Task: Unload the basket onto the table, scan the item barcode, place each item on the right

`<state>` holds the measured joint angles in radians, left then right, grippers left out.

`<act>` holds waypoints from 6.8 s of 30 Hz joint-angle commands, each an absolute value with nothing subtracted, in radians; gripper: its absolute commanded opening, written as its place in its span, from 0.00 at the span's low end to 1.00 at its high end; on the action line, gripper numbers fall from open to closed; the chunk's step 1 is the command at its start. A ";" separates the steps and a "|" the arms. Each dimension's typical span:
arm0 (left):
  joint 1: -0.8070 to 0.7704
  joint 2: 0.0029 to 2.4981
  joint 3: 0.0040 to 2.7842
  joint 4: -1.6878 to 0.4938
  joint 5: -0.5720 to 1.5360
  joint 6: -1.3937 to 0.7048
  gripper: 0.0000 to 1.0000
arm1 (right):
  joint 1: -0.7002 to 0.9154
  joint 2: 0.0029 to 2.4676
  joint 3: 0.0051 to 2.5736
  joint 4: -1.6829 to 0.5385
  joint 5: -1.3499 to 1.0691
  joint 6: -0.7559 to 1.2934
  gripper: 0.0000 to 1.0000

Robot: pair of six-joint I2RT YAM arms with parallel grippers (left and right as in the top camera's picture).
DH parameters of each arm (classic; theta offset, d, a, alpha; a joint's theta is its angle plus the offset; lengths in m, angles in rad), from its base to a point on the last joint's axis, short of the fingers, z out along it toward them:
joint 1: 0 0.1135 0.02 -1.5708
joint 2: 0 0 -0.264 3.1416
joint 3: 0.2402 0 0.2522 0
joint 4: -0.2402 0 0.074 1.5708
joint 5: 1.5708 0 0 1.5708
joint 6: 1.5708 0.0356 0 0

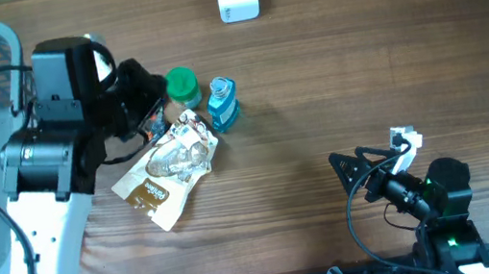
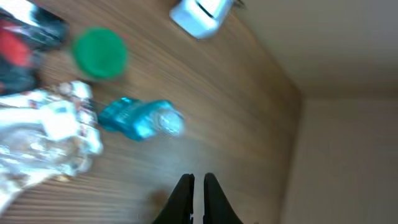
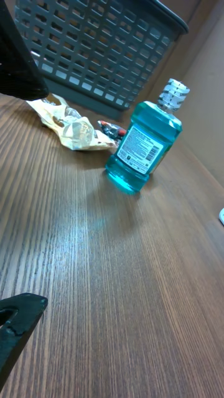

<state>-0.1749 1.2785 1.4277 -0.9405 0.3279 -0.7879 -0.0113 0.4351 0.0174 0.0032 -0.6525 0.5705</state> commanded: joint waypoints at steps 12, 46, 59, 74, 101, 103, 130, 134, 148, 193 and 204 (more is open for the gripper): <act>0.154 1.131 1.568 -0.775 0.579 -0.853 0.04 | -0.011 0.441 0.018 0.007 -0.643 0.553 1.00; 0.441 1.526 1.575 -1.111 0.092 -0.736 1.00 | -0.011 0.442 0.018 0.271 -0.654 1.776 0.05; 0.521 1.333 1.592 -1.171 -0.215 -0.774 1.00 | -0.011 0.442 0.018 0.148 -0.655 1.666 0.28; 0.728 1.721 1.375 -1.250 -0.176 -0.763 1.00 | -0.011 0.459 0.018 0.006 -0.587 1.336 1.00; 0.726 1.751 1.028 -0.955 -0.350 -0.764 0.91 | -0.011 0.659 0.018 0.010 -0.512 1.335 1.00; 0.726 1.751 1.028 -0.950 -0.349 -0.764 0.57 | -0.011 0.659 0.018 0.010 -0.512 1.335 1.00; 0.457 1.589 2.228 -1.461 0.153 -0.764 0.04 | -0.011 0.659 0.019 0.019 -0.492 1.264 1.00; 0.109 1.581 2.227 -1.404 0.131 -0.802 0.04 | -0.011 0.659 0.019 0.045 -0.498 1.151 1.00; -0.542 1.933 2.225 -1.466 -0.073 -0.982 0.04 | -0.121 0.659 0.288 -0.052 -0.651 0.838 1.00; -0.477 1.891 2.292 -1.516 -0.307 -1.026 1.00 | -0.162 0.982 0.742 -0.770 -0.540 0.179 1.00; -0.376 1.688 2.317 -1.416 -0.611 -0.704 1.00 | 0.044 1.477 1.396 -0.813 -0.329 -0.060 1.00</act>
